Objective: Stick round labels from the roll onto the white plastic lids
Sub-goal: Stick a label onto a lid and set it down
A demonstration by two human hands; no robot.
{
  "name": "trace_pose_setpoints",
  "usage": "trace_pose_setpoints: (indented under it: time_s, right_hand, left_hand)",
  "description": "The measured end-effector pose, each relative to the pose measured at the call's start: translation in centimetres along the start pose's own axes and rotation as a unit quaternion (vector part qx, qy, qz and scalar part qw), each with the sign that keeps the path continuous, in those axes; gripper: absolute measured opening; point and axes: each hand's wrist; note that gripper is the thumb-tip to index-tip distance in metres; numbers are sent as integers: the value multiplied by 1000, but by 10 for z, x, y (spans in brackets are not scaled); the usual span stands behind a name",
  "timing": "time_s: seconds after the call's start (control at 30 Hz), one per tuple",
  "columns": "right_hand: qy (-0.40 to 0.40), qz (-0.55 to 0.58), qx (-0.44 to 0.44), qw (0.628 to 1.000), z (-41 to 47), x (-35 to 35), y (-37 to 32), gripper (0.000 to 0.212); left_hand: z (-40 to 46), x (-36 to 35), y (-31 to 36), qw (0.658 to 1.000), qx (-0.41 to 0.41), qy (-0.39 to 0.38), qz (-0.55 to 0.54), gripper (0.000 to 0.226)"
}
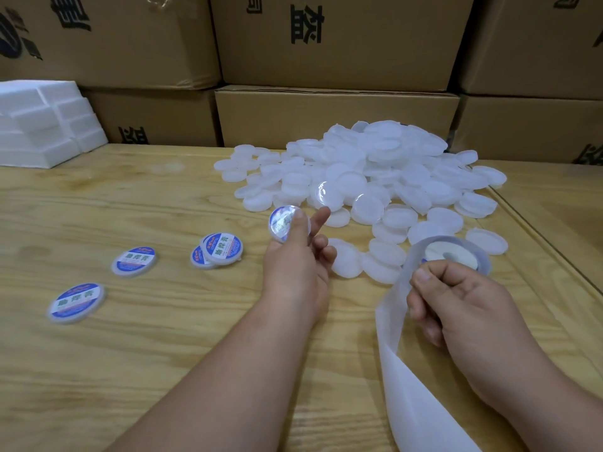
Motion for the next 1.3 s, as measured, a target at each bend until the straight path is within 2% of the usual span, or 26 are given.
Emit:
trace_pose_setpoints:
  time_s: [0.13, 0.37, 0.57, 0.7, 0.8, 0.87, 0.93, 0.97, 1.03, 1.07, 1.1, 1.17, 1.3]
  right_hand:
    - [3, -5, 10, 1000, 0, 0, 2, 26]
    - [16, 21, 21, 999, -1, 0, 4, 29]
    - [5, -22, 31, 999, -3, -1, -1, 36]
    - [7, -33, 23, 999, -2, -2, -4, 31]
    - [4, -34, 17, 999, -2, -2, -4, 32]
    - [2, -40, 19, 999, -1, -1, -2, 35]
    - [0, -51, 23, 998, -2, -1, -2, 36]
    - [-1, -55, 25, 998, -2, -1, -3, 35]
    - [2, -41, 22, 999, -2, -1, -3, 34]
    - [7, -20, 13, 1000, -2, -1, -3, 31]
    - [12, 7, 3, 1000, -1, -1, -2, 27]
    - [13, 50, -12, 999, 0, 0, 1, 29]
    - [21, 83, -27, 996, 2, 0, 1, 30]
  left_hand:
    - [5, 3, 8, 998, 25, -1, -63, 8]
    - [6, 7, 21, 992, -13, 9, -122, 41]
    - [7, 10, 23, 990, 0, 3, -144, 46]
    - [4, 10, 19, 998, 0, -20, -60, 40]
    - [-2, 6, 10, 992, -66, -18, 103, 30]
    - [-6, 4, 0, 959, -153, -6, 239, 17]
    - [-8, 4, -7, 892, -239, 18, 383, 6]
    - [-7, 5, -11, 837, -276, 38, 470, 11]
    - [-5, 8, -15, 705, -311, 77, 632, 29]
    - [-4, 9, -16, 653, -299, 93, 689, 41]
    - [-3, 10, -17, 618, -272, 112, 729, 52]
    - [-2, 11, -18, 585, -224, 143, 766, 66]
    - [1, 11, -18, 582, -225, 147, 768, 59]
Point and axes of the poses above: each hand's wrist, its own z-axis towards the middle knuckle, its own x-axis out of the back of the hand, y = z × x, and after that the axes turned 14 degrees about x, right-handed
